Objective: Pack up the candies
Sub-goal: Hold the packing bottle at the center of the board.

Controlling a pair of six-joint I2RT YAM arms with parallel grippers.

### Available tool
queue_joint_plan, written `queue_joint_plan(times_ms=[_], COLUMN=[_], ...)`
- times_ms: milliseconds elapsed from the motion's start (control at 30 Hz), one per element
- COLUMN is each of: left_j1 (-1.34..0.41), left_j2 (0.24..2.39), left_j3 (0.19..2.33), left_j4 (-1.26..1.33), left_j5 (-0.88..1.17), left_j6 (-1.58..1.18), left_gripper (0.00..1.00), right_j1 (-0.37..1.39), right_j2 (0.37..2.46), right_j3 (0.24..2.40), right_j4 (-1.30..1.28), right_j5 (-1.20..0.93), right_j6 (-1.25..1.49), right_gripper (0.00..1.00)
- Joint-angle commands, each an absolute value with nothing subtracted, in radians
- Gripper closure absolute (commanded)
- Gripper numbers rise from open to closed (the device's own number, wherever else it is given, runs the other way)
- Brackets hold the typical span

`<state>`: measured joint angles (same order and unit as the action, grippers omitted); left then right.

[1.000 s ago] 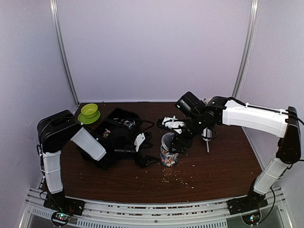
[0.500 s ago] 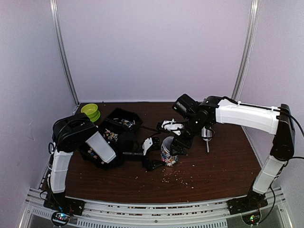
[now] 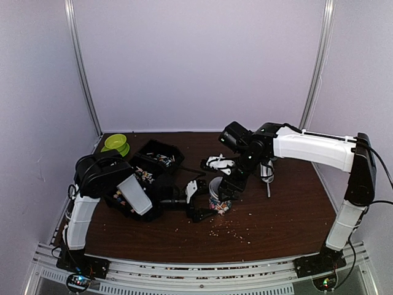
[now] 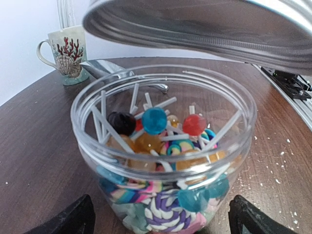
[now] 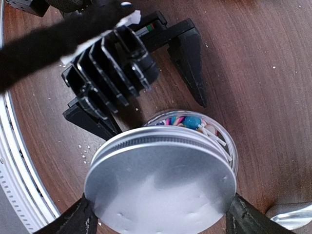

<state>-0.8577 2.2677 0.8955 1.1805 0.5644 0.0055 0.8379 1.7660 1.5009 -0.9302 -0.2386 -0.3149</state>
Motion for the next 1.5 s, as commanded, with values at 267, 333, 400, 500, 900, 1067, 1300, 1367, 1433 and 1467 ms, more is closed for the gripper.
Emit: queue_joint_plan(times_ms=[267,333,400,500,900,1067,1300,1367,1433,1467], left_j1=[-0.862,-0.862,-0.862,-0.862,-0.862,-0.862,-0.862,-0.862,-0.862,-0.862], left_j2=[2.302,2.302,2.303,2.304,2.308,2.310,2.313,2.313,2.315,2.314], left_j3=[0.865,0.864,0.862,0.863,0.867,0.871,0.876,0.878,0.880,0.881], left_j4=[1.321,1.323,1.323,1.324,1.317,1.314,1.306,1.303,1.301,1.299], left_j5=[0.526,0.523,0.522,0.522,0.526,0.530,0.536,0.538,0.538,0.538], left_j6=[0.011,0.013,0.015,0.018,0.019,0.020,0.025,0.026,0.027,0.028], left_gripper=[0.02,0.02,0.02,0.02,0.02,0.02,0.02,0.02,0.02,0.02], right_j1=[0.824,0.823,0.822,0.823,0.823,0.822,0.823,0.823,0.822,0.823], right_j2=[1.820,1.826,1.832,1.850,1.890,1.898,1.913,1.916,1.919,1.921], right_j3=[1.557,1.564,1.572,1.595,1.634,1.648,1.668,1.675,1.684,1.689], right_j4=[-0.986,-0.989,-0.991,-1.009,-1.031,-1.025,-1.027,-1.024,-1.023,-1.025], right_j5=[-0.190,-0.191,-0.191,-0.194,-0.162,-0.161,-0.155,-0.155,-0.155,-0.157], right_j6=[-0.314,-0.317,-0.316,-0.320,-0.324,-0.322,-0.322,-0.321,-0.319,-0.319], right_gripper=[0.13,0.13,0.12,0.12,0.11,0.10,0.08,0.08,0.07,0.07])
